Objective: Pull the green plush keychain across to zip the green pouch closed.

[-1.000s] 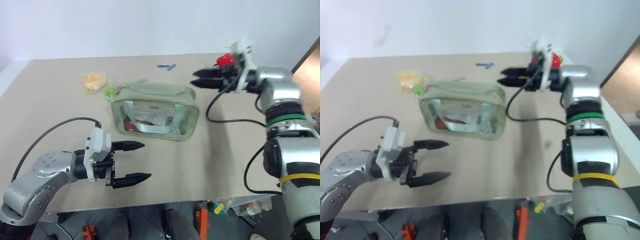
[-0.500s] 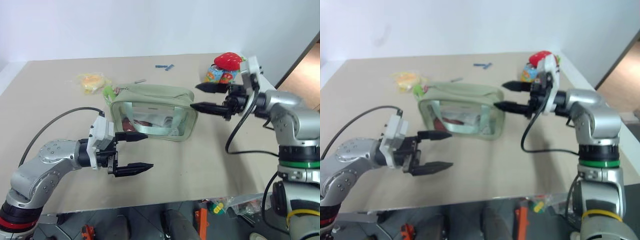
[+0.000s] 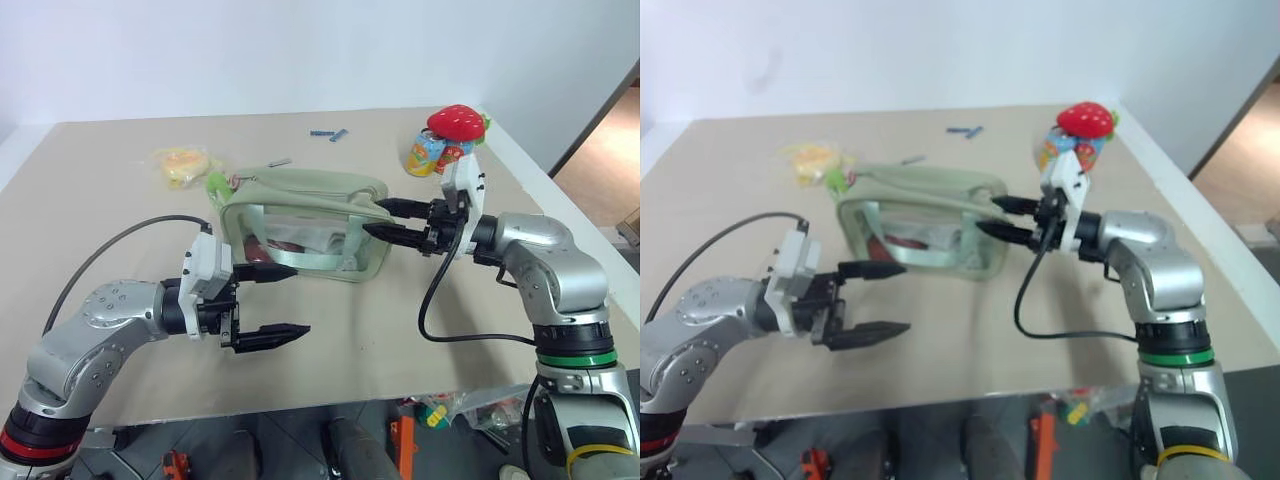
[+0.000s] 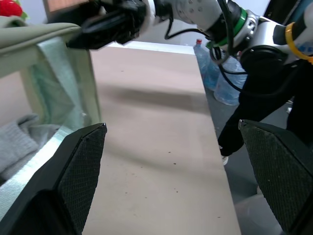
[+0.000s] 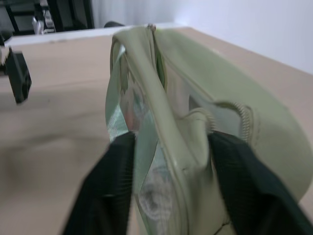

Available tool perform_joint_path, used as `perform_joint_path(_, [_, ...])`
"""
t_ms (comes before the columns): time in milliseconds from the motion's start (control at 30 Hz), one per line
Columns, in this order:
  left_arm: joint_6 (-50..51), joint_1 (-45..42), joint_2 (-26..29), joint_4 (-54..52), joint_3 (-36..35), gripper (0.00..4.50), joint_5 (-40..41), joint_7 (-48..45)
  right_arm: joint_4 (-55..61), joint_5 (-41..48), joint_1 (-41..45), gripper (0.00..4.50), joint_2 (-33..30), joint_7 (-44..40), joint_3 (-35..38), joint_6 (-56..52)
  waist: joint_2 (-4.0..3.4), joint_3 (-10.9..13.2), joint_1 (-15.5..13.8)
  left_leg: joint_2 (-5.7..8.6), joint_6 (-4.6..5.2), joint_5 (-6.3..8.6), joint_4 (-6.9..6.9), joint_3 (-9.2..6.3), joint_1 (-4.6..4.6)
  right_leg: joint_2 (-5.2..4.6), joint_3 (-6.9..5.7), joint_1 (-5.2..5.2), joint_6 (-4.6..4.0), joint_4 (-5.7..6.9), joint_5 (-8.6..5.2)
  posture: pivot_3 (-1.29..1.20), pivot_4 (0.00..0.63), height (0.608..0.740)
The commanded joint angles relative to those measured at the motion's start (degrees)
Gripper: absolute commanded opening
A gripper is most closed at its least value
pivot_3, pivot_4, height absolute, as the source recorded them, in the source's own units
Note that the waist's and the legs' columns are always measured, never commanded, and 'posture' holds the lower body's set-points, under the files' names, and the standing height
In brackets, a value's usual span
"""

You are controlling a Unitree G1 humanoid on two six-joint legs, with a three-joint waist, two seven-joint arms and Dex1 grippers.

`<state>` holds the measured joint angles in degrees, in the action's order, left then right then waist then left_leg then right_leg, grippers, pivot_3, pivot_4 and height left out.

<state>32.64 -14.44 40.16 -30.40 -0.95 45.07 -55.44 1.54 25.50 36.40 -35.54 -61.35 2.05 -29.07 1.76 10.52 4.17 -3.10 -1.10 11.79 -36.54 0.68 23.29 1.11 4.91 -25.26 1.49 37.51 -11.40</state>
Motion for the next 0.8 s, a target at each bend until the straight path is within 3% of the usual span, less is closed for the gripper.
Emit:
perform_joint_path(33, [-0.1,-0.2,0.3,-1.7,-1.2,4.50,0.4,0.5,0.5,0.1,0.3,0.73,-0.2,0.0,0.2,1.6,0.00,0.0,0.0,0.00,0.00,0.00,0.00,0.02,0.00,0.00,0.02,0.00,0.01,0.00,0.01,0.00,0.150,0.740])
perform_joint_path(100, [-0.2,-0.1,0.3,-1.7,-1.2,4.50,0.3,0.6,0.2,-0.3,0.3,0.08,-0.6,-0.7,-0.4,2.5,0.00,0.0,0.0,0.00,0.00,0.00,0.00,0.00,-0.01,0.00,0.00,0.00,0.00,0.00,0.00,0.00,0.150,0.740])
perform_joint_path(133, [-0.3,-0.1,0.3,-1.7,-1.1,4.50,0.2,0.7,-0.1,-1.0,0.4,0.01,-0.9,-1.3,-0.8,3.8,0.00,0.0,0.0,0.00,0.00,0.00,0.00,-0.01,-0.01,0.00,-0.01,0.00,-0.01,0.00,0.00,0.00,0.150,0.740])
perform_joint_path(533, [-0.9,0.6,0.2,-1.9,-0.6,4.50,-0.7,0.4,-8.2,1.9,9.9,0.01,-0.5,-14.9,-1.0,12.0,0.00,0.0,0.2,0.00,0.00,0.00,0.00,-0.02,-0.01,0.01,-0.03,0.00,0.00,0.00,0.01,0.00,0.150,0.740])
perform_joint_path(800, [-0.7,1.6,0.5,-2.6,-1.0,4.50,-1.0,0.7,-13.5,-1.3,10.0,0.01,0.0,-18.9,-2.6,19.0,0.00,0.0,0.1,0.00,0.01,0.00,0.02,-0.01,0.02,-0.01,-0.03,-0.01,0.02,-0.02,0.01,0.00,0.150,0.740])
